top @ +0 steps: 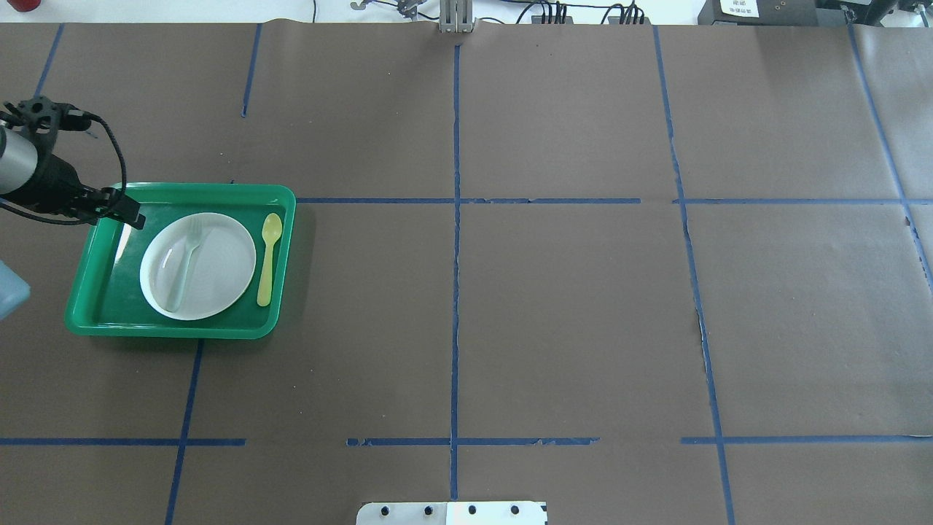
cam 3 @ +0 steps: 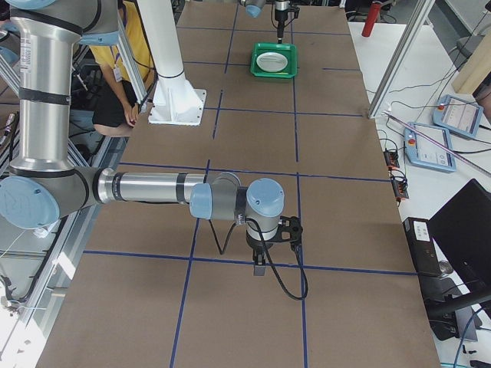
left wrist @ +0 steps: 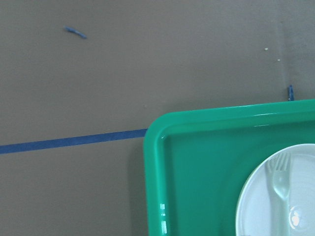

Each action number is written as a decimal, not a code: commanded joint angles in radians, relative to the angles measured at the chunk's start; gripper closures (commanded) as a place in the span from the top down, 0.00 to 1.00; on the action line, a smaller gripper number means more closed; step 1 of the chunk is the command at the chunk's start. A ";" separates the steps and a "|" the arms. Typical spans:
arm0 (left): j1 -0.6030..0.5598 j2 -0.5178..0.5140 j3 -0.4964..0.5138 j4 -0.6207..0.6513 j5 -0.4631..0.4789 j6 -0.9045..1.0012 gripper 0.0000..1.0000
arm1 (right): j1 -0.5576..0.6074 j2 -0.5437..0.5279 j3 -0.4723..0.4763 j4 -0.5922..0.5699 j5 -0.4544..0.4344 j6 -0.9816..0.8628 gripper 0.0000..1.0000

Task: Place fork
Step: 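Move the left gripper over the white fork on the plate, then lower the left gripper and grasp the white fork's handle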

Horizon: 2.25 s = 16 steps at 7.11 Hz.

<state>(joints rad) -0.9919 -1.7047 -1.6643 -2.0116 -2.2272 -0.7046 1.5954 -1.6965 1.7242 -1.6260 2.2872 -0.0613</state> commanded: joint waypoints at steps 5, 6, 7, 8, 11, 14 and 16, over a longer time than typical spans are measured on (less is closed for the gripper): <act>0.130 -0.052 0.061 -0.004 0.057 -0.027 0.76 | 0.000 0.000 0.000 0.000 0.000 0.000 1.00; 0.134 -0.061 0.067 -0.004 0.057 -0.030 0.75 | 0.000 0.000 0.000 0.000 0.000 0.000 1.00; 0.147 -0.062 0.069 -0.004 0.057 -0.030 0.74 | 0.000 0.000 0.000 0.000 0.000 0.000 1.00; 0.153 -0.070 0.073 -0.003 0.057 -0.029 0.70 | 0.000 0.000 0.000 0.000 0.000 0.000 1.00; 0.154 -0.067 0.080 0.000 0.058 -0.029 0.41 | 0.000 0.000 0.000 0.000 0.000 0.002 1.00; 0.154 -0.058 0.078 0.002 0.060 -0.030 0.00 | 0.000 0.000 0.000 0.000 0.000 0.000 1.00; 0.154 -0.056 0.075 0.002 0.058 -0.029 0.00 | 0.000 0.000 0.000 0.000 0.000 0.000 1.00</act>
<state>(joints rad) -0.8376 -1.7620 -1.5871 -2.0097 -2.1686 -0.7344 1.5953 -1.6965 1.7242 -1.6260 2.2872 -0.0613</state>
